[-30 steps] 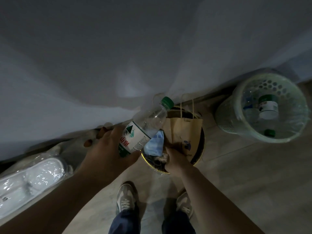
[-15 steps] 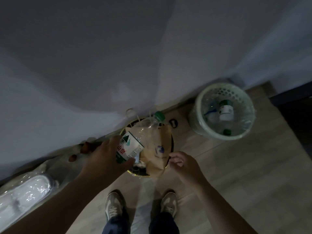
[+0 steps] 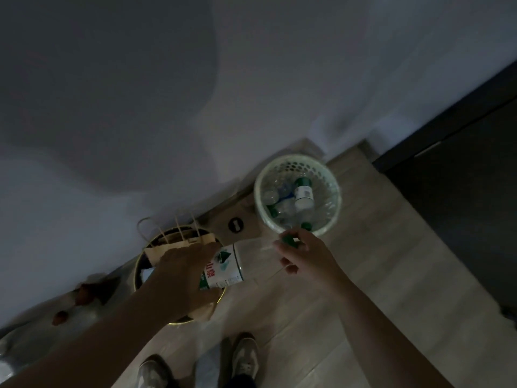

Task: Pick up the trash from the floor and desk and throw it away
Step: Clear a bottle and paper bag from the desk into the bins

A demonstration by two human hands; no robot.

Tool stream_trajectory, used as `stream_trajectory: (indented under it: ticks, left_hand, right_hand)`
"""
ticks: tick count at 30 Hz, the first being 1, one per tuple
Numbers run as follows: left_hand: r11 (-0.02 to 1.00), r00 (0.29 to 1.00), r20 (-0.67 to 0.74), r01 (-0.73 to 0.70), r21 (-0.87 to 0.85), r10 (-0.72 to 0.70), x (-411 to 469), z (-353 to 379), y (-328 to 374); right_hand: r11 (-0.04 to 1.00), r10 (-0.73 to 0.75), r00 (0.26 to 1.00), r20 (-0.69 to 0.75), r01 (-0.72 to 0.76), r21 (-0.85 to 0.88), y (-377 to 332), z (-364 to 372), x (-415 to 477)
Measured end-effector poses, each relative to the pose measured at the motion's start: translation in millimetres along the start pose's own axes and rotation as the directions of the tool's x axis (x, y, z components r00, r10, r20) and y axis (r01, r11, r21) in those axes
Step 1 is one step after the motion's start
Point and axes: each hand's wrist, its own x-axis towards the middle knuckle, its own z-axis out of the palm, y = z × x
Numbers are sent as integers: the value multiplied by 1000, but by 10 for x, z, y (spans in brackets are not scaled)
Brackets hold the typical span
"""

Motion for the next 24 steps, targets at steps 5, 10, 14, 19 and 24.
stream_trajectory:
  ticks: [5,10,14,19,24]
  left_hand:
    - [997,1000,6,3,81,-4,267,62,219]
    - [999,997,79,-5,39,2,400,172,335]
    - [1000,998,60,7,7,-8,444,228,334]
    - [999,999,24,35,-1,-35,484,173,246]
    - [999,998,38,49,22,-50,443,62,126]
  right_hand:
    - [992,-63,963,-263,89,89,138,-375,-13]
    - [990,-138,788,-600,135,-51,166,-617,170]
    - [985,-167,771,-614,100,-142,96,-638,479]
    - [983,-71,906,-417,-9,-186,-1,-480,742]
    - [975,-87,934,-347,8,-222,8,-312,652]
